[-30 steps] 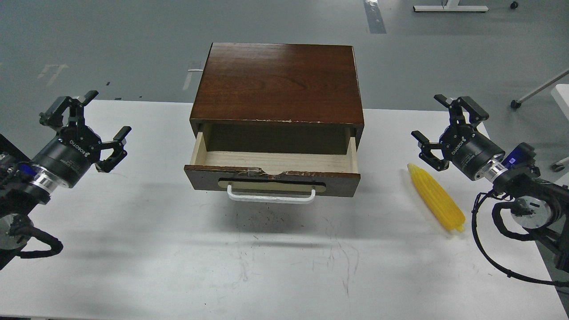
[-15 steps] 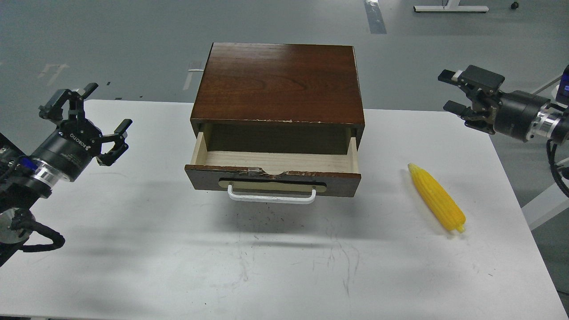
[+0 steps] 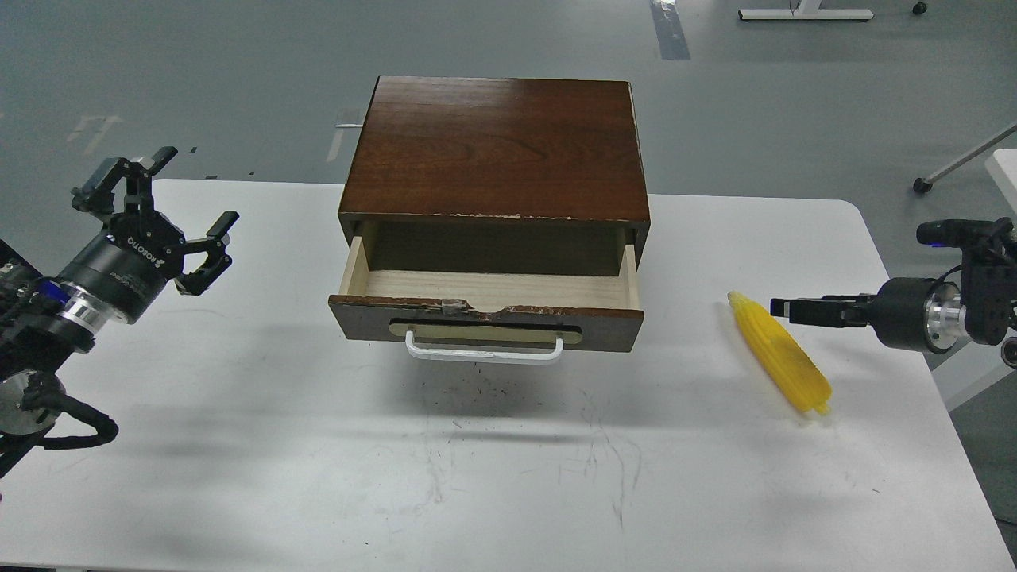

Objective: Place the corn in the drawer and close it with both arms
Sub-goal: 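Lower the right gripper onto the yellow corn cob and grasp it, then lift the corn with the right gripper and carry it over the drawer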

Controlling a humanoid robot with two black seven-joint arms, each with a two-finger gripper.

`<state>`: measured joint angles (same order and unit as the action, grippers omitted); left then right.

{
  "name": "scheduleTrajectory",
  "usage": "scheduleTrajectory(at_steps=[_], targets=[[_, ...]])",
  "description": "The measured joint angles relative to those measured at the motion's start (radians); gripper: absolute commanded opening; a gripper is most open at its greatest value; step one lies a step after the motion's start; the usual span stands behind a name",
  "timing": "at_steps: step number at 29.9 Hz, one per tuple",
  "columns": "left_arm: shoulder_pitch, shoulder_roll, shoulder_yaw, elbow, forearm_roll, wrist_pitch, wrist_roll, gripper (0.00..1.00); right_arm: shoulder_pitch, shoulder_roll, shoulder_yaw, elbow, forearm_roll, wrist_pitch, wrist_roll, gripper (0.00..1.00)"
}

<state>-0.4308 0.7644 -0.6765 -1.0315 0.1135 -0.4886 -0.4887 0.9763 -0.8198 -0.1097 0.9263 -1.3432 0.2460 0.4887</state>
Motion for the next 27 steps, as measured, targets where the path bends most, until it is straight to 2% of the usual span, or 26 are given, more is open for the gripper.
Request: scheduleTrajectory(at_steps=[6, 14, 15, 20, 22, 24, 27], targets=[[0.000, 0.001, 0.000, -0.001, 0.000, 0.000, 0.000, 1.00, -0.001, 0.028, -0.025, -0.019, -0.034, -0.002, 0.000, 0.96], [0.000, 0.001, 0.002, -0.001, 0.000, 0.000, 0.000, 1.00, -0.003, 0.054, -0.080, -0.023, -0.036, -0.002, 0.000, 0.85], [-0.001, 0.001, 0.002, -0.001, 0.000, 0.000, 0.000, 1.00, -0.004, 0.057, -0.082, -0.023, -0.036, -0.002, 0.000, 0.79], [0.000, 0.001, 0.002, -0.001, 0.000, 0.000, 0.000, 1.00, -0.004, 0.062, -0.107, -0.032, -0.036, -0.002, 0.000, 0.63], [-0.001, 0.001, 0.002, -0.001, 0.000, 0.000, 0.000, 1.00, -0.004, 0.065, -0.112, -0.035, -0.036, -0.001, 0.000, 0.53], [0.000, 0.001, 0.002, -0.001, 0.000, 0.000, 0.000, 1.00, -0.005, 0.067, -0.115, -0.036, -0.036, -0.001, 0.000, 0.34], [0.000, 0.001, 0.002, -0.001, 0.000, 0.000, 0.000, 1.00, -0.005, 0.067, -0.118, -0.035, -0.036, 0.000, 0.000, 0.15]])
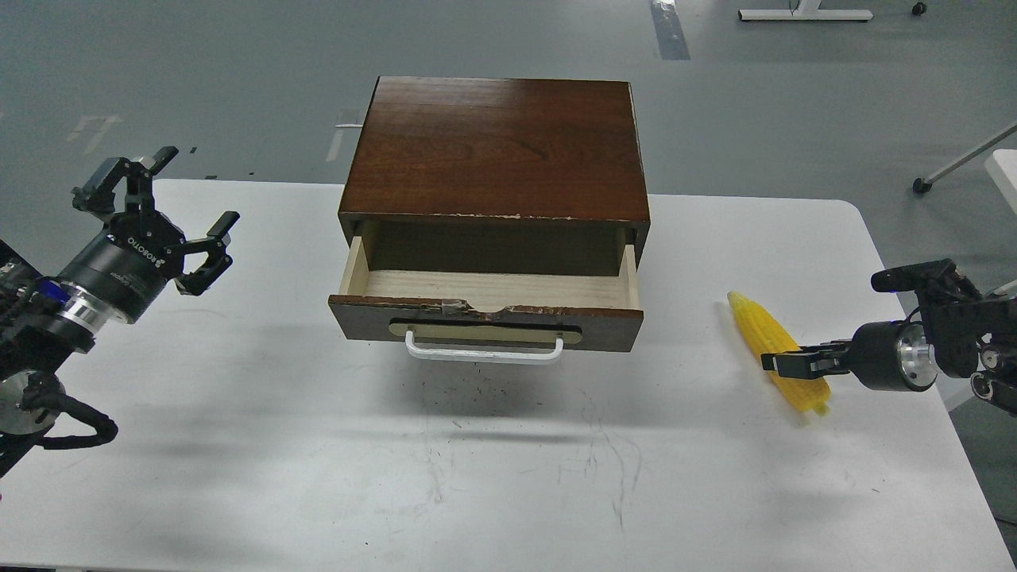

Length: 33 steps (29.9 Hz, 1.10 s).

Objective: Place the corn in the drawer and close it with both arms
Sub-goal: 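Lift the corn with the right gripper and carry it over the drawer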

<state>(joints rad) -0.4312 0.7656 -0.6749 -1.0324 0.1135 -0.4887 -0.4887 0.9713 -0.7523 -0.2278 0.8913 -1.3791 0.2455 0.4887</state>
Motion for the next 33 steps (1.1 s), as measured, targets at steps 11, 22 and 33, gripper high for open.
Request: scheduleTrajectory(at_steps=[11, 22, 33], targets=[[-0.001, 0.002, 0.000, 0.000, 0.000, 0.000, 0.000, 1.00, 0.125, -0.029, 0.000, 0.026, 0.008, 0.005, 0.000, 0.11], [-0.022, 0.005, 0.001, 0.000, 0.000, 0.000, 0.000, 1.00, 0.631, 0.013, -0.025, 0.118, 0.015, 0.084, 0.000, 0.11], [-0.024, 0.012, 0.002, 0.000, 0.000, 0.000, 0.000, 1.00, 0.941, 0.359, -0.208, 0.251, 0.013, 0.080, 0.000, 0.08]])
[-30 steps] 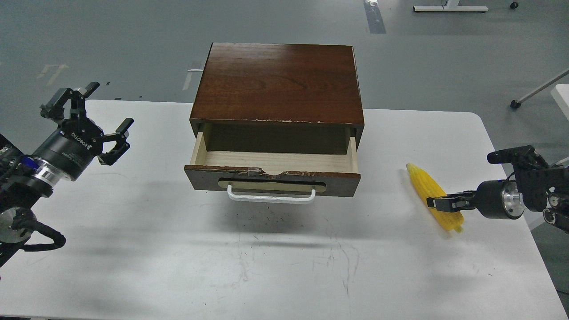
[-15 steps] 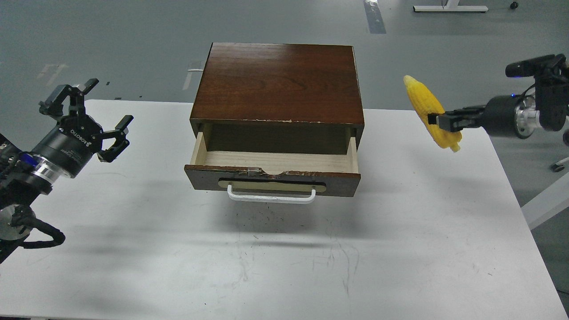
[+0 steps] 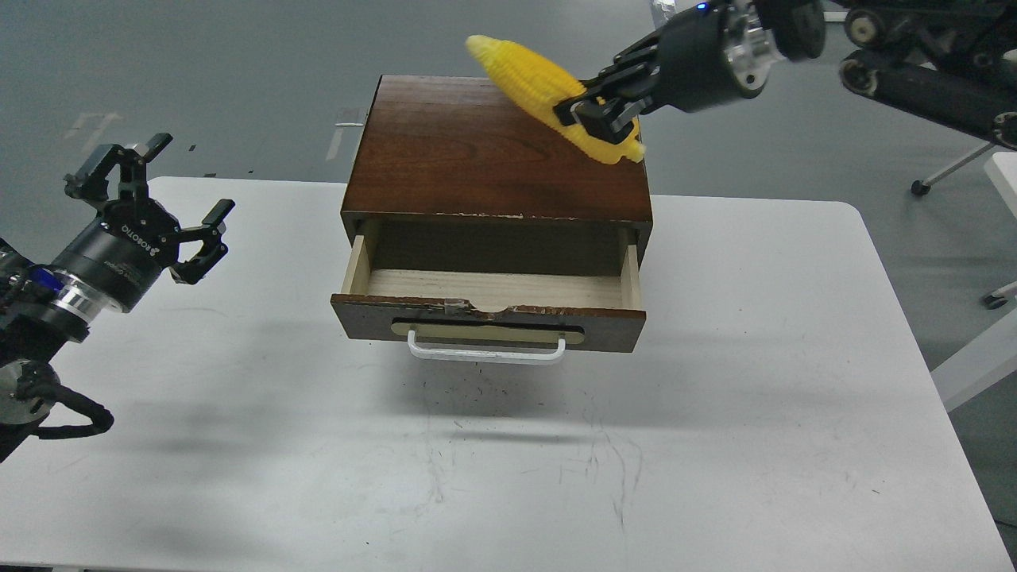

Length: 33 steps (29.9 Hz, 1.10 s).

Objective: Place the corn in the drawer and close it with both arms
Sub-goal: 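Lift the corn with the right gripper and carry it over the drawer, then lower the corn into the open drawer and open the right gripper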

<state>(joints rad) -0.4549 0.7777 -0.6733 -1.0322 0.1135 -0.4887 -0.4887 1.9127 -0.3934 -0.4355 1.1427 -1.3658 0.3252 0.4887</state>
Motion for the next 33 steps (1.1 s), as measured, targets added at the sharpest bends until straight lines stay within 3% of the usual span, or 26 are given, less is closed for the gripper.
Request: scheduleTrajectory(at_steps=[8, 19, 26, 30, 33], targets=[[0.000, -0.001, 0.000, 0.000, 0.000, 0.000, 0.000, 1.00, 0.039, 0.186, -0.125, 0.023, -0.020, -0.102, 0.000, 0.08], [0.001, -0.001, -0.002, 0.000, 0.000, 0.000, 0.000, 1.00, 0.017, 0.292, -0.244, -0.013, -0.044, -0.155, 0.000, 0.10], [0.001, -0.001, -0.003, 0.000, 0.000, 0.000, 0.000, 1.00, -0.024, 0.300, -0.262, -0.029, -0.043, -0.155, 0.000, 0.21], [0.001, -0.001, -0.003, 0.000, 0.000, 0.000, 0.000, 1.00, -0.040, 0.300, -0.265, -0.041, -0.043, -0.155, 0.000, 0.38], [0.001, -0.001, -0.003, 0.000, 0.000, 0.000, 0.000, 1.00, -0.048, 0.301, -0.265, -0.048, -0.043, -0.155, 0.000, 0.43]])
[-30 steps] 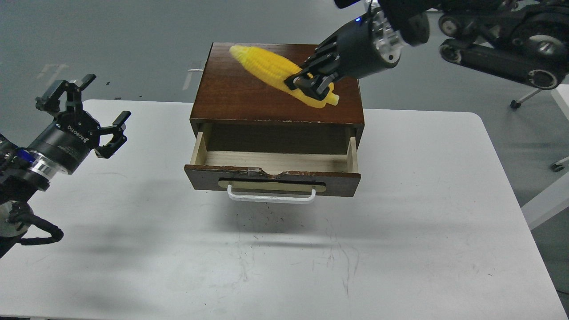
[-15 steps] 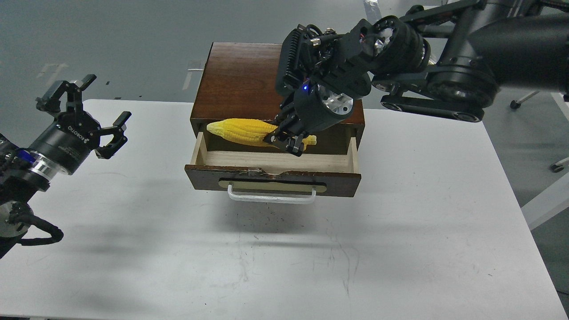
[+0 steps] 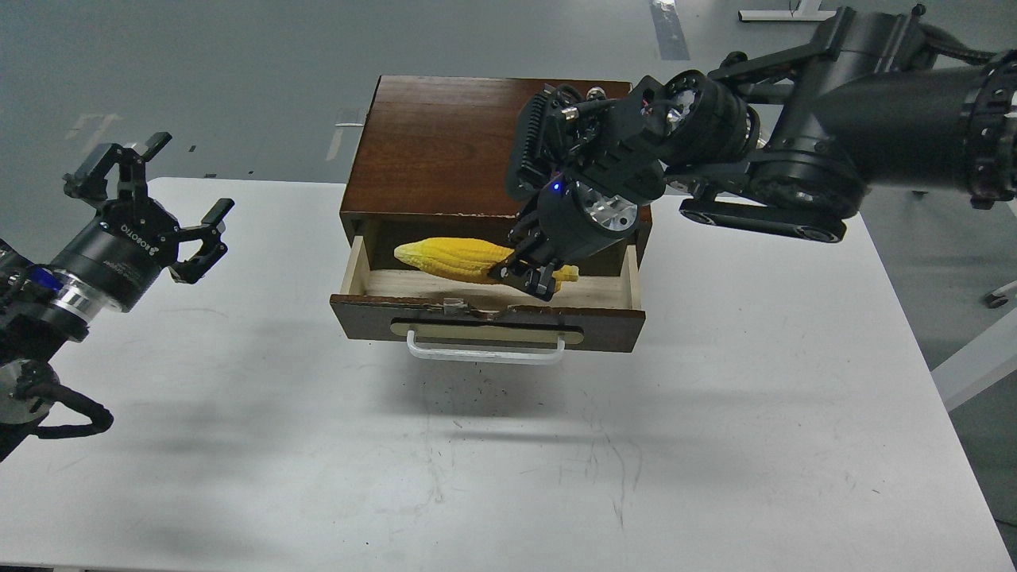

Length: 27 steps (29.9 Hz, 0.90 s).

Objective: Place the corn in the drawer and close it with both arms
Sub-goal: 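Lower the corn into the open drawer and open the right gripper, then withdraw the right gripper up and away from the drawer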

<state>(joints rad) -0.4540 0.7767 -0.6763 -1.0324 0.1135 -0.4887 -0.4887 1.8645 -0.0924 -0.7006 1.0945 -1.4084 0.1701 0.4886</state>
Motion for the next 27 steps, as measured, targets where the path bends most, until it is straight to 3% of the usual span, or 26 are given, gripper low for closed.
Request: scheduleTrajectory(at_steps=[4, 15, 17, 19, 21, 24, 27], targets=[[0.000, 0.000, 0.000, 0.000, 0.000, 0.000, 0.000, 1.00, -0.002, 0.000, 0.001, -0.002, 0.001, 0.000, 0.000, 0.54], [0.000, -0.001, 0.000, 0.000, 0.000, 0.000, 0.000, 1.00, 0.008, -0.016, 0.006, 0.008, 0.015, 0.000, 0.000, 0.66], [0.000, -0.001, 0.000, 0.000, 0.000, 0.000, 0.000, 1.00, 0.015, -0.028, 0.014, 0.011, 0.018, 0.000, 0.000, 0.72], [0.000, -0.001, 0.000, 0.000, 0.000, 0.000, 0.000, 1.00, 0.027, -0.046, 0.024, 0.016, 0.020, -0.001, 0.000, 0.82], [0.000, -0.002, 0.000, 0.000, 0.000, 0.000, 0.000, 1.00, 0.041, -0.073, 0.039, 0.030, 0.025, -0.001, 0.000, 0.82], [0.000, -0.002, 0.000, 0.000, 0.000, 0.000, 0.000, 1.00, 0.062, -0.120, 0.067, 0.051, 0.059, -0.001, 0.000, 0.93], [0.000, -0.002, 0.000, 0.000, 0.000, 0.000, 0.000, 1.00, 0.086, -0.181, 0.102, 0.061, 0.162, 0.000, 0.000, 0.95]])
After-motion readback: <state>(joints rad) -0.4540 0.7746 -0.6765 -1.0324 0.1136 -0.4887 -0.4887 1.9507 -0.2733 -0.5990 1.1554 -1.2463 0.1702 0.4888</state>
